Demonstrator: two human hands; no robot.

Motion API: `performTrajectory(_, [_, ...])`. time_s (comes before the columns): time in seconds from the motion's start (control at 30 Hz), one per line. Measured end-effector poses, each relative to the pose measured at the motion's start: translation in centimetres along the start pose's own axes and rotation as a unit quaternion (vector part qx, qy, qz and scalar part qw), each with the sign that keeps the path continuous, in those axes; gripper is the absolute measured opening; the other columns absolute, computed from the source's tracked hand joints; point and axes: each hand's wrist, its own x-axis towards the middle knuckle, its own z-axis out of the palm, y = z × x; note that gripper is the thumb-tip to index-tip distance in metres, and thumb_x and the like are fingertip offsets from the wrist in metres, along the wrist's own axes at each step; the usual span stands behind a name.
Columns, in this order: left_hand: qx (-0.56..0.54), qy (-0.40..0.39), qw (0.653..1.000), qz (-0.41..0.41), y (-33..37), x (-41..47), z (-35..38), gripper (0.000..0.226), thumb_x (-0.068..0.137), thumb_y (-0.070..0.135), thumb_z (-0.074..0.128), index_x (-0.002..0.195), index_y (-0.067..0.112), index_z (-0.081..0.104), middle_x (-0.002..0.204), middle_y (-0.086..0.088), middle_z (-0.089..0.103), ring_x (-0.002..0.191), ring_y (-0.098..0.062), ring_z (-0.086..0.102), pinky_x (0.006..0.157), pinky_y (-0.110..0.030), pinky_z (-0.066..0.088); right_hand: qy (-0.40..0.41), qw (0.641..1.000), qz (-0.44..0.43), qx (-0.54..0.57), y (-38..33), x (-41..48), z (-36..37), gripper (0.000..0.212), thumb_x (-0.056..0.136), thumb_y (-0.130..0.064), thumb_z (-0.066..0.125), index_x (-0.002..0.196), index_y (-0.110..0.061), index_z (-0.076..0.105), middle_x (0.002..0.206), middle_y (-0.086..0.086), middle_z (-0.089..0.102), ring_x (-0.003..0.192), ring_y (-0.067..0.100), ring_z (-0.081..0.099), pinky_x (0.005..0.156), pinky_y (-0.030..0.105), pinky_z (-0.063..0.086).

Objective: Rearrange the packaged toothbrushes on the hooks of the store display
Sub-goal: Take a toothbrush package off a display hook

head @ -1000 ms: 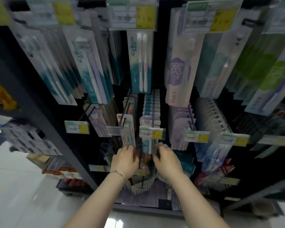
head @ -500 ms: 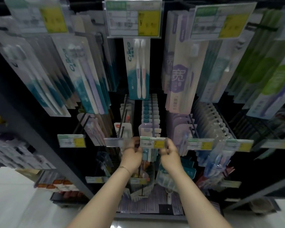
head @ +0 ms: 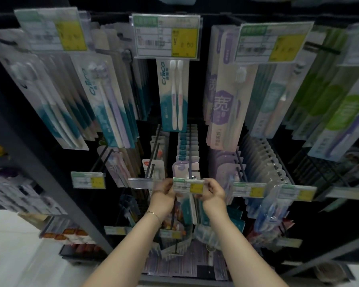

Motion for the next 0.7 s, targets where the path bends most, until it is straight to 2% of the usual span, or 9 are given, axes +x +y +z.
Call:
performTrajectory(0.17, [-0.035,-0.019,0.999,-0.025,0.5,-0.1,0.2,0.024,0.094,-0.009,0.056,0.097,0.012,0.067,0.100,-0.005,0.072,0.094,-0.018,0.069,0.089,-0.037,0.057,0.003,1.000,-0.014,0.006,-1.4,-0.5,-0.4,0.017,0.099,-0.005,0.053,0.091,-0.013,0.066,0.084,0.000,0.068,0.073,0.008,0.063,0.059,0.014,0.048])
performTrajectory(0.27, [-0.046,-0.025,0.997,-0.056,0.3,-0.2,0.2,0.025,0.093,-0.010,0.057,0.098,0.013,0.065,0.098,-0.005,0.073,0.083,-0.014,0.072,0.082,-0.032,0.060,-0.007,1.000,0.002,0.009,-1.9,-0.8,-0.5,0.019,0.098,-0.003,0.053,0.092,-0.015,0.067,0.086,0.001,0.070,0.073,0.009,0.063,0.059,0.017,0.048])
performTrajectory(0.33, [-0.069,-0.020,0.994,-0.081,-0.1,-0.3,-0.1,0.021,0.098,-0.006,0.052,0.106,0.009,0.064,0.100,-0.008,0.072,0.075,-0.014,0.073,0.075,-0.027,0.060,-0.021,1.000,0.008,-0.008,-2.0,-1.0,-0.4,0.028,0.096,0.003,0.051,0.091,-0.017,0.069,0.087,0.000,0.072,0.076,0.009,0.065,0.062,0.020,0.049])
performTrajectory(0.4, [-0.086,-0.019,0.991,-0.097,-0.5,-0.4,-0.5,0.018,0.100,-0.001,0.050,0.113,0.003,0.062,0.104,-0.013,0.071,0.075,-0.017,0.072,0.073,-0.026,0.061,-0.038,0.999,0.008,-0.033,-2.1,-1.3,-0.3,0.040,0.091,0.013,0.047,0.088,-0.019,0.070,0.087,-0.003,0.073,0.082,0.010,0.067,0.065,0.021,0.050])
performTrajectory(0.53, [-0.074,-0.024,0.992,-0.100,-1.0,-0.8,-1.5,0.014,0.100,0.005,0.055,0.107,0.003,0.067,0.105,-0.017,0.073,0.077,-0.022,0.072,0.078,-0.030,0.060,-0.058,0.997,0.009,-0.045,-2.1,-2.5,0.3,0.060,0.080,0.025,0.040,0.087,-0.026,0.071,0.085,-0.012,0.073,0.083,0.002,0.067,0.066,0.017,0.052])
performTrajectory(0.63, [-0.050,-0.025,0.993,-0.105,-1.4,-1.4,-2.5,0.016,0.100,0.011,0.058,0.108,-0.001,0.065,0.104,-0.020,0.073,0.080,-0.024,0.072,0.077,-0.036,0.059,-0.062,0.998,0.015,-0.023,-1.6,-3.2,0.9,0.041,0.092,0.013,0.048,0.090,-0.021,0.072,0.075,-0.018,0.072,0.073,-0.004,0.067,0.059,0.012,0.050])
performTrajectory(0.7, [-0.038,-0.027,0.994,-0.103,-2.0,-2.0,-3.1,0.015,0.100,0.014,0.059,0.104,0.001,0.065,0.101,-0.020,0.073,0.081,-0.023,0.073,0.067,-0.028,0.059,-0.051,0.998,0.023,-0.027,-0.9,-3.6,1.2,0.024,0.096,-0.003,0.058,0.086,-0.021,0.071,0.075,-0.014,0.072,0.072,0.001,0.068,0.060,0.016,0.051])
